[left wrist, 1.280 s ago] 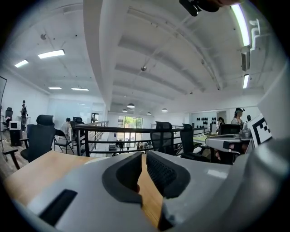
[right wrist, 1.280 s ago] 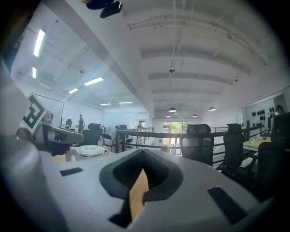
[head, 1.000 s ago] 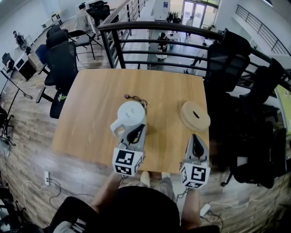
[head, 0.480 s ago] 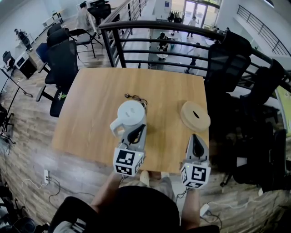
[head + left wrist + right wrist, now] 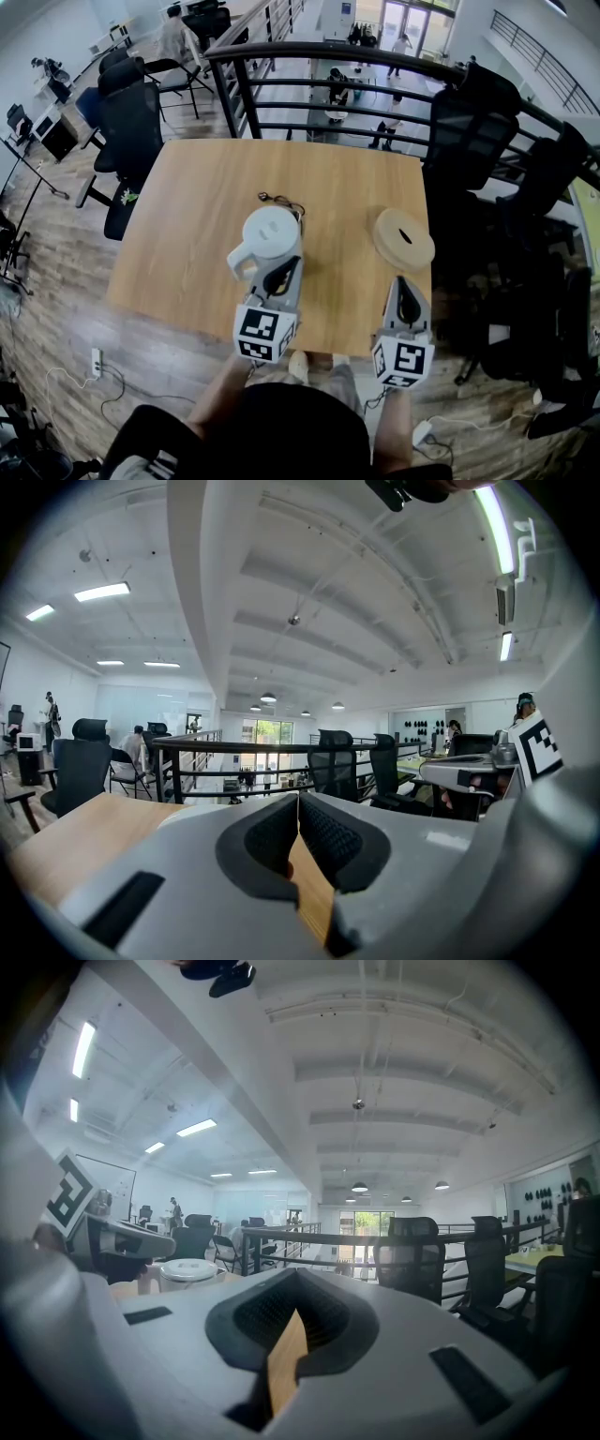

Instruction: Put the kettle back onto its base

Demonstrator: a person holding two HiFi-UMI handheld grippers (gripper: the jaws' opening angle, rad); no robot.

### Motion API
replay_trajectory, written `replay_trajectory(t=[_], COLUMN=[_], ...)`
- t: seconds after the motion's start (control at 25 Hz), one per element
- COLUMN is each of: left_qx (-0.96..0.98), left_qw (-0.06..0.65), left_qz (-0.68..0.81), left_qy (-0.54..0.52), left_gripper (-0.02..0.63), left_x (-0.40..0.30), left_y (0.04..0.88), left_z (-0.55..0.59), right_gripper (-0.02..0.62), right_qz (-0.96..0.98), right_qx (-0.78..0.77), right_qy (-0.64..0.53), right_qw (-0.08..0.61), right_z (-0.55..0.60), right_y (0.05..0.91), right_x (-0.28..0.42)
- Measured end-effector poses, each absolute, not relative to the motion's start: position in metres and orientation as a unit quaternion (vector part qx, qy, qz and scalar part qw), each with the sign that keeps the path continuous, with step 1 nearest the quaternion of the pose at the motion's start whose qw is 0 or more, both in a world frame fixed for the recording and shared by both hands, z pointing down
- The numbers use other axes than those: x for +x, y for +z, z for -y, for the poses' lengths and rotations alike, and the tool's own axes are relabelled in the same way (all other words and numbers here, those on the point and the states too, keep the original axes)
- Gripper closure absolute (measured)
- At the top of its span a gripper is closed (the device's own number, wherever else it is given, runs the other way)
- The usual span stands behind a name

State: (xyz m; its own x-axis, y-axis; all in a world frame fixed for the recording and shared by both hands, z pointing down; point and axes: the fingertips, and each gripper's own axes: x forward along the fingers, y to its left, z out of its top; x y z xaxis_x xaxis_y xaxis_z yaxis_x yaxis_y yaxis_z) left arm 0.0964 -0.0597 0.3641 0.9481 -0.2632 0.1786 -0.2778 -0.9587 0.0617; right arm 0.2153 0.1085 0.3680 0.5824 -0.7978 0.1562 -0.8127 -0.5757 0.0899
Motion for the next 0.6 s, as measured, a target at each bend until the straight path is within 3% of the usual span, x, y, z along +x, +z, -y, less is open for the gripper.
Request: replay_trajectory(t=[0.6], left_qx=[0.986], left_qw=[0.041], left_qz=[0.139], left_qy=[0.086], left_gripper=[0.598], left_x=[0.097], left_y=[0.3637], left_z=[0.061], right_gripper=[0.597], right_qz=[0.455], right_qx=[0.886], right_qy=[0.048], right_qw=[0.077], right_z=[-0.1079], right_y=[0.3679], right_x=[0.2159])
